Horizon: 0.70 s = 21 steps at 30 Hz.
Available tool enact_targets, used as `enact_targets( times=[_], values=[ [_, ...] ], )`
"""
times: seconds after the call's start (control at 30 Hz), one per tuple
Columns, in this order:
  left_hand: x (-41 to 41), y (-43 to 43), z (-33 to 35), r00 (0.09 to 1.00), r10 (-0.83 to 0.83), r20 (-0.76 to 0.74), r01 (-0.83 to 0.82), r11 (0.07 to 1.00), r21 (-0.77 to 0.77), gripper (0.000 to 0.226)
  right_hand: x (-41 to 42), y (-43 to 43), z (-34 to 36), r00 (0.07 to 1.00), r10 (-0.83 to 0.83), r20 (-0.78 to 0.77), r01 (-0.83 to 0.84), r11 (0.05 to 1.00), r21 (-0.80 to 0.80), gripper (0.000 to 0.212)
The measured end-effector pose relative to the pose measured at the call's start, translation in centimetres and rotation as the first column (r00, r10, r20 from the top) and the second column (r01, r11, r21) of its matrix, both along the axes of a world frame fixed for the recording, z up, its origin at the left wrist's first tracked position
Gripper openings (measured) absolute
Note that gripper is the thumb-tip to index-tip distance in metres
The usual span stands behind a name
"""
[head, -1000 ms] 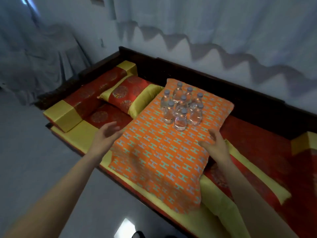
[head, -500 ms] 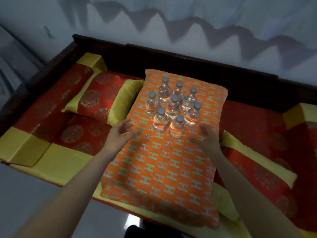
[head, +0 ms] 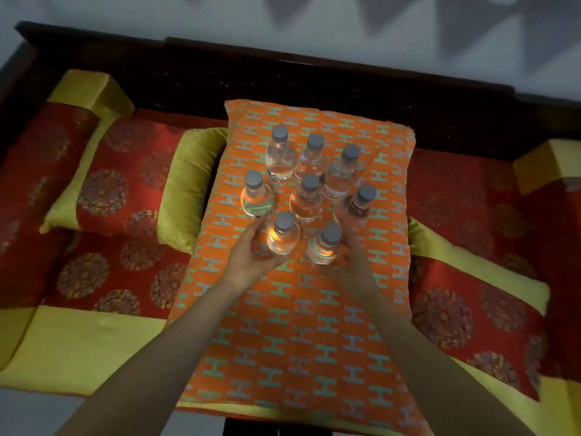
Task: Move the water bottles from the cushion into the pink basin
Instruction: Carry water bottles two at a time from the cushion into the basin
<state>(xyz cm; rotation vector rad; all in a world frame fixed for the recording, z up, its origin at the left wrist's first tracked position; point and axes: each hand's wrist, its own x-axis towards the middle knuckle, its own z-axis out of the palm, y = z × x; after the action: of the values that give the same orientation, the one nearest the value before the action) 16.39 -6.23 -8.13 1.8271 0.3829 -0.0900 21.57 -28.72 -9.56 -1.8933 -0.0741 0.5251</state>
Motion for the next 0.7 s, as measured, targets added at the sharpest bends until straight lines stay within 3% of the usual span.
enact_targets(
  times=[0.07,0.47,0.7],
  values=[
    [0.8,-0.1,-0.9,1.000,-0.027,-0.003,0.026,1.000,-0.010,0.089,-0.1,0.4,-0.3,0.997,-0.014,0.074,0.013,1.000,0.012,0.086],
    [2.9,-0.2,-1.0,0.993,-0.117,0.025,0.116,0.993,0.030,0.085,-1.3,0.5,0.6,0.974,-0.146,0.173,0.149,0.989,-0.008,0.068],
    [1.2,2.2,1.1,0.998,-0.024,-0.058,0.023,1.000,-0.016,0.069,-2.8,-0.8,4.1,0.961,-0.235,0.144,0.236,0.972,0.008,0.056]
  ],
)
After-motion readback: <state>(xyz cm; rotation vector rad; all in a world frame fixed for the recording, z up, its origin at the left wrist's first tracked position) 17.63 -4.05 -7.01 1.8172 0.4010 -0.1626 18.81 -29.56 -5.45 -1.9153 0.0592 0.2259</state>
